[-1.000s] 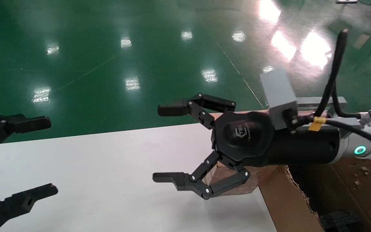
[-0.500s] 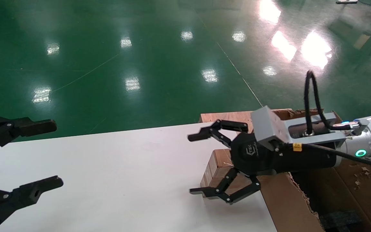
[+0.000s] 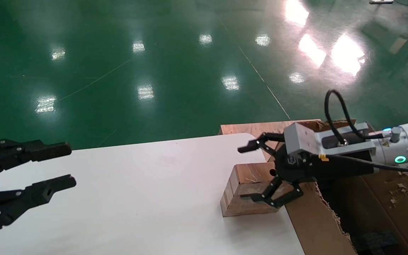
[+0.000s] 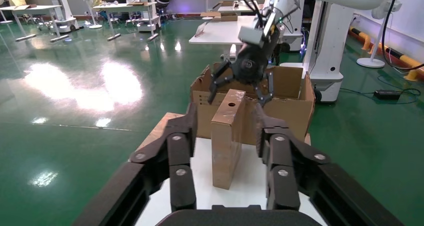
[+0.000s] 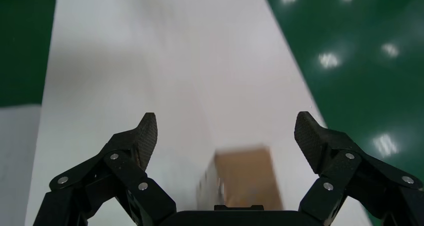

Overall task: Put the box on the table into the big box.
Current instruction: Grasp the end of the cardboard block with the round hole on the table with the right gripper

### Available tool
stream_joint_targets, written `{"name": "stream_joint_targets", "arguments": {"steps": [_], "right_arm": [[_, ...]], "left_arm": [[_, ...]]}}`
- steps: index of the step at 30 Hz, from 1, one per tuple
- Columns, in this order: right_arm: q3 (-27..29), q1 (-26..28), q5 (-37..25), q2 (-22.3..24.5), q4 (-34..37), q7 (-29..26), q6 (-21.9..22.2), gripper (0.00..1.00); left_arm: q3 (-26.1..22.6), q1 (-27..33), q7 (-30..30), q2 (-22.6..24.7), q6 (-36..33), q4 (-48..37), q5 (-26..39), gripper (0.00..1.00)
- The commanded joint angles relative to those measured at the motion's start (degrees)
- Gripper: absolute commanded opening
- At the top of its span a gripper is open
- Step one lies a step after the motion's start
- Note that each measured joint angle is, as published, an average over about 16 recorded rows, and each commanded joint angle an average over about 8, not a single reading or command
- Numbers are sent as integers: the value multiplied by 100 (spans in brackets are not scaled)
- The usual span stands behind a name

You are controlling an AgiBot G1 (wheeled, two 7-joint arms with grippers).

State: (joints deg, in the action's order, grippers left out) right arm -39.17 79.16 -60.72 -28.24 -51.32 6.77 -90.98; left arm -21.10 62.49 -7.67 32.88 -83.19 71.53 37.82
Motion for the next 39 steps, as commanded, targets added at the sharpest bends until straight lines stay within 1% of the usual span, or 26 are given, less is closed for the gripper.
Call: {"name": "stream_joint_targets", "arguments": {"steps": [1,10,16,22,29,39], "right_arm": [[-168,103,-124,18,141,102,-1,100],[-711,431,-301,80,744,434,18,100],[-952,699,-332,-31,1168,662,26,100],[-1135,950,-227,-202,1512,826,12,100],[-1420,1054,48,-310,1606,900,-19,100],[-1869,1183,378,-145,1566,963,-5,100]], "left_arm": [[0,0,0,0,0,0,0,0],[0,0,0,0,0,0,0,0],[0,0,0,0,0,0,0,0],[-1,0,0,0,0,0,0,0],[-1,0,0,0,0,0,0,0],[-1,0,0,0,0,0,-1,0]]}}
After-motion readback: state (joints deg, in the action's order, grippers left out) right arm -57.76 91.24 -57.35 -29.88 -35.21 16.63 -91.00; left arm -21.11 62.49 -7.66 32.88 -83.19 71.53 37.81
